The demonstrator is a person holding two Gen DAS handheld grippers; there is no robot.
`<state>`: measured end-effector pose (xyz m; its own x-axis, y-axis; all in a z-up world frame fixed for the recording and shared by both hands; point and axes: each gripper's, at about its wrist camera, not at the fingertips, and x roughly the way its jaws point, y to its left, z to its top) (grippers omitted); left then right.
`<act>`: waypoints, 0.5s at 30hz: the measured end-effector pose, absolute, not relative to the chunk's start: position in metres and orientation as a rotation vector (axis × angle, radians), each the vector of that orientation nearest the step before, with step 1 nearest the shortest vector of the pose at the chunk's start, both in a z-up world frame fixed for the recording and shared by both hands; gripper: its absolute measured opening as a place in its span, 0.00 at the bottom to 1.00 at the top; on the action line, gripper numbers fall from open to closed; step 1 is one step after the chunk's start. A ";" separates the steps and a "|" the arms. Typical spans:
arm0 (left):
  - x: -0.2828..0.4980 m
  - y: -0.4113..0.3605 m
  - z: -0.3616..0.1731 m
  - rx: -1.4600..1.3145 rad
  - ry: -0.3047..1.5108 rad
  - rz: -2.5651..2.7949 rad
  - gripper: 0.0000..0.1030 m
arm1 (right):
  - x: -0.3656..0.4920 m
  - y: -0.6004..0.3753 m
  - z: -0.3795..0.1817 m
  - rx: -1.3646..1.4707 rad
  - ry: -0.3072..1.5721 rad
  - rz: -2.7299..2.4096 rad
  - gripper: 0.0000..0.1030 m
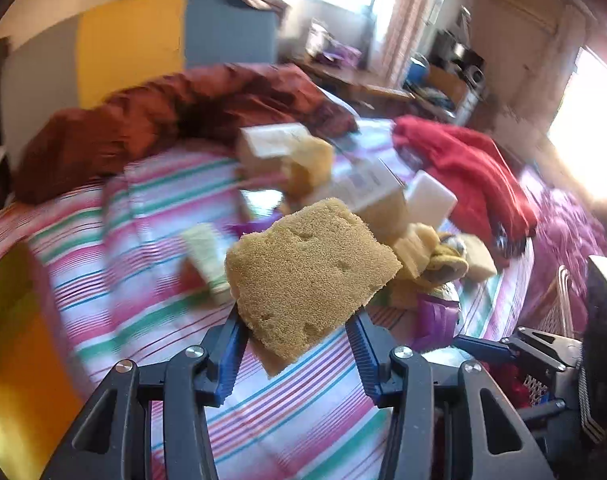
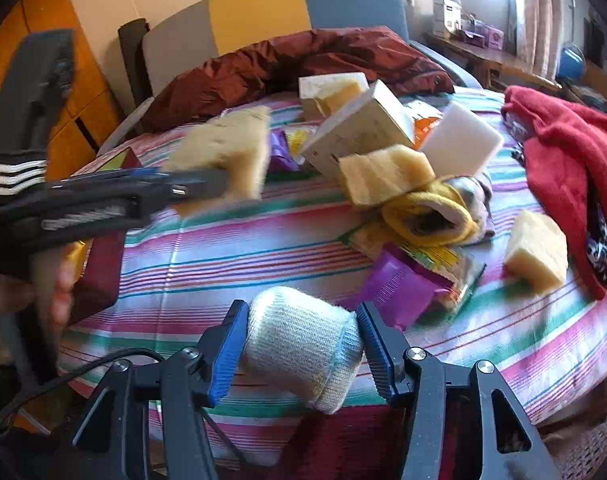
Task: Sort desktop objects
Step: 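Grasp the white sock with the right tool while the left tool grasps a yellow sponge, then carry sock and sponge to the gold tray and open both tools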
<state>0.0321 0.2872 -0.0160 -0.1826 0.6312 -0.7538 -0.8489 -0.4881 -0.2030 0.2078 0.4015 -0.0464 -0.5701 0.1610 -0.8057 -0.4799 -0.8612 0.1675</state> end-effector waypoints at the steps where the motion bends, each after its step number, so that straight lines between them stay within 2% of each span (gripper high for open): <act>1: 0.028 0.275 -0.012 -1.002 0.299 1.868 0.48 | 0.205 0.399 -0.044 -1.197 0.529 2.449 0.55; 7: -0.012 0.201 0.003 -1.044 0.188 2.084 0.48 | 0.174 0.371 -0.015 -1.162 0.442 2.582 0.55; 15: -0.068 0.105 -0.017 -1.168 0.092 2.347 0.49 | 0.101 0.322 0.013 -1.191 0.343 2.807 0.55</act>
